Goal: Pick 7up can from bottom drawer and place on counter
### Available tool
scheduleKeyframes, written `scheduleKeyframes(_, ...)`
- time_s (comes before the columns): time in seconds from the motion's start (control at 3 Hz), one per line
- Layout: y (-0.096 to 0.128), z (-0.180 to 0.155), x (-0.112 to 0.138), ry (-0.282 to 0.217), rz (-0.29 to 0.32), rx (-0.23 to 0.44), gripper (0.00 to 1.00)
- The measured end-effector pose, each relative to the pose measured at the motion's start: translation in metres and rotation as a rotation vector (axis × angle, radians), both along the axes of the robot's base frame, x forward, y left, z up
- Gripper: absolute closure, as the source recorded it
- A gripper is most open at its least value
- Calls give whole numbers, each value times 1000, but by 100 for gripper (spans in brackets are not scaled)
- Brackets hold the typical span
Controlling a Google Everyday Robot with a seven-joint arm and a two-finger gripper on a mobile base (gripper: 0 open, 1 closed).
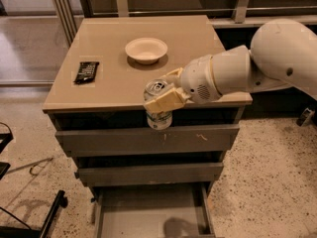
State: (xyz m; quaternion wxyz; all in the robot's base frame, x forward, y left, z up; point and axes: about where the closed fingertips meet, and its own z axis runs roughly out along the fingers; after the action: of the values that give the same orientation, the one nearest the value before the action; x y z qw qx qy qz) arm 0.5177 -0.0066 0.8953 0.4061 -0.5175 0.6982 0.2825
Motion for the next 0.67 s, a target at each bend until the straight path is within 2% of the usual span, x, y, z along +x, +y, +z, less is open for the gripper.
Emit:
scheduleKeyframes(0.33, 4, 10, 17, 42, -20, 9, 100)
scheduleKeyframes(0.67, 7, 12, 37, 62, -37, 19, 100)
